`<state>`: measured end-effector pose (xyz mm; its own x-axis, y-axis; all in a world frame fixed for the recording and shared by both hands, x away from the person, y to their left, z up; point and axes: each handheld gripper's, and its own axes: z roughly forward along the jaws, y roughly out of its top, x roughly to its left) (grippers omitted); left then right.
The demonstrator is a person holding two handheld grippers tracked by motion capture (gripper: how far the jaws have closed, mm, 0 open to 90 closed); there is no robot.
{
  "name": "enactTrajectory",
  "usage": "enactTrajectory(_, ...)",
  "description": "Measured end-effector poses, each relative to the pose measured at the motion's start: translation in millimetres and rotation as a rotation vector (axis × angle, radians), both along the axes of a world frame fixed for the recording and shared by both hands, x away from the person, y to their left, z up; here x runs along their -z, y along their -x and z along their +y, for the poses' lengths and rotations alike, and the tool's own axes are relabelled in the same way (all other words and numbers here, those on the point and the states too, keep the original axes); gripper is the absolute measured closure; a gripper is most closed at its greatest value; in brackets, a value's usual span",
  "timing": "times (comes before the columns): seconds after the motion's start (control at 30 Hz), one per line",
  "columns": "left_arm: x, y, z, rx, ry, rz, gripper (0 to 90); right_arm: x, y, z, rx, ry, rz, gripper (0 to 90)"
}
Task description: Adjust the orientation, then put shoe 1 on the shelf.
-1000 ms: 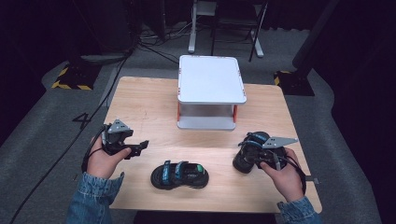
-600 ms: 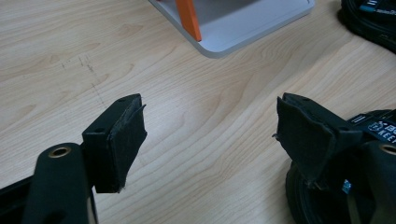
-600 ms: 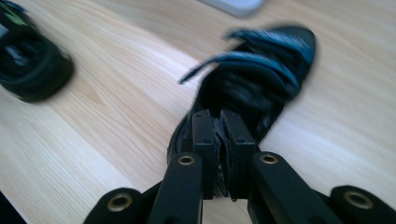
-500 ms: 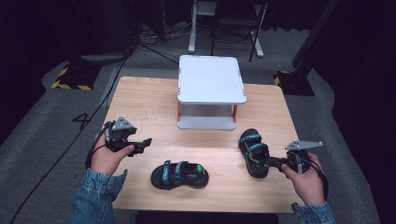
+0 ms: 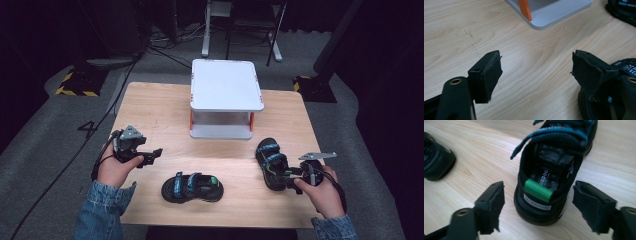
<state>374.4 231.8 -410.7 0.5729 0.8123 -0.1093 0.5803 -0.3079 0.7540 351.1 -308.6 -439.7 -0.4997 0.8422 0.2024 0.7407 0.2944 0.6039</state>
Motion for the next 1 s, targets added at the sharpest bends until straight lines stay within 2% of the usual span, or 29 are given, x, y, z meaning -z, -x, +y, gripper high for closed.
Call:
enactTrajectory(0.07,0.0,-0.1,1.2,0.000,-0.003,-0.002,24.0,4.5,-2.1,0.2,0.030,-0.001,0.005,38.3)
enactTrajectory(0.13,0.3,0.2,1.6,-0.004,0.001,-0.002,24.0,4.6,-2.4,-1.1,0.026,-0.005,0.009,46.9)
enactTrajectory(0.17,0.3,0.2,1.6,-0.004,0.001,-0.002,24.0,4.6,-2.4,-1.1,0.026,-0.005,0.009,46.9)
enactTrajectory(0.2,1.2,0.5,2.1,-0.007,0.001,0.002,24.0,4.0,-2.9,-3.4,0.033,-0.004,0.017,60.6)
enactTrajectory(0.23,1.2,0.5,2.1,-0.007,0.001,0.002,24.0,4.0,-2.9,-3.4,0.033,-0.004,0.017,60.6)
enactTrajectory(0.33,1.3,1.6,3.3,-0.009,-0.005,0.002,24.0,5.4,-6.9,-7.2,0.025,-0.003,0.018,77.5)
enactTrajectory(0.43,0.5,2.6,4.3,-0.018,0.004,0.002,24.0,4.3,-7.8,-5.4,0.019,-0.006,0.013,78.9)
enactTrajectory(0.6,2.7,5.5,11.0,-0.038,-0.003,0.004,24.0,-7.7,-6.2,1.6,0.006,-0.046,-0.070,79.5)
enactTrajectory(0.63,2.7,5.5,11.0,-0.038,-0.003,0.004,24.0,-7.7,-6.2,1.6,0.006,-0.046,-0.070,79.5)
enactTrajectory(0.67,2.9,8.2,13.1,-0.039,0.000,0.006,24.0,-13.3,-5.9,4.6,0.002,-0.064,-0.103,79.6)
enactTrajectory(0.7,2.9,8.2,13.1,-0.039,0.000,0.006,24.0,-13.3,-5.9,4.6,0.002,-0.064,-0.103,79.6)
enactTrajectory(0.73,2.4,10.9,16.0,-0.045,-0.003,0.003,24.0,-17.3,-6.4,8.0,-0.005,-0.069,-0.133,79.6)
enactTrajectory(0.77,2.4,10.9,16.0,-0.045,-0.003,0.003,24.0,-17.3,-6.4,8.0,-0.005,-0.069,-0.133,79.6)
enactTrajectory(0.8,1.7,13.5,18.9,-0.057,0.000,-0.003,24.0,-21.9,-7.7,13.3,-0.022,-0.081,-0.157,79.6)
enactTrajectory(1.0,0.4,22.0,27.0,-0.082,-0.002,0.000,24.1,-30.9,-15.5,33.3,-0.076,-0.127,-0.208,79.5)
